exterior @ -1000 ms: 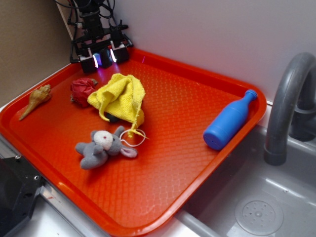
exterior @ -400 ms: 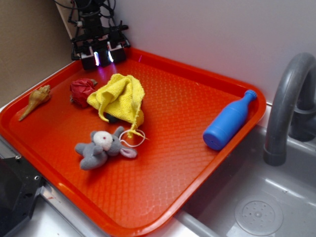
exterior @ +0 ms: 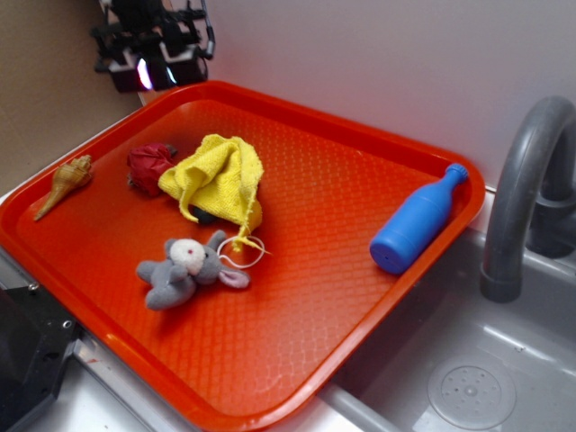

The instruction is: Grab the black box.

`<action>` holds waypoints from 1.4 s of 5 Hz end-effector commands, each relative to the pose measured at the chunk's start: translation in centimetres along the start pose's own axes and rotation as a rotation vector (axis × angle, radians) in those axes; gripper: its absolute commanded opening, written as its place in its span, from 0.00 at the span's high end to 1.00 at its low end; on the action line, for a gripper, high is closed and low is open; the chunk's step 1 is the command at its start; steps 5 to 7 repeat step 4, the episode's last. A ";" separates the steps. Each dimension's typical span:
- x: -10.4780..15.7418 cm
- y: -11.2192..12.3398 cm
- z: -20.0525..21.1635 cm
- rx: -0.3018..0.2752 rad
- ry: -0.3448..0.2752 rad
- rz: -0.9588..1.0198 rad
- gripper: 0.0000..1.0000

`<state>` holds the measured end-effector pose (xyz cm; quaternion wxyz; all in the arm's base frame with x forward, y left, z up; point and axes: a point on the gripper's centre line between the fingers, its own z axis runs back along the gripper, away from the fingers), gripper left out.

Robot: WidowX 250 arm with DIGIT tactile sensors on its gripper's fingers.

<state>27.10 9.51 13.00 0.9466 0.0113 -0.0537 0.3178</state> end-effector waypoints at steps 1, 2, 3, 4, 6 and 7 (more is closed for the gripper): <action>-4.2 -2.4 6.3 -0.032 -0.071 -0.500 1.00; -6.1 -1.8 7.6 -0.076 -0.065 -0.640 1.00; -7.1 -1.2 7.9 -0.090 -0.058 -0.607 1.00; -7.4 -0.9 7.9 -0.079 -0.045 -0.582 1.00; -7.4 -0.9 7.9 -0.079 -0.045 -0.582 1.00; -7.4 -0.9 7.9 -0.079 -0.045 -0.582 1.00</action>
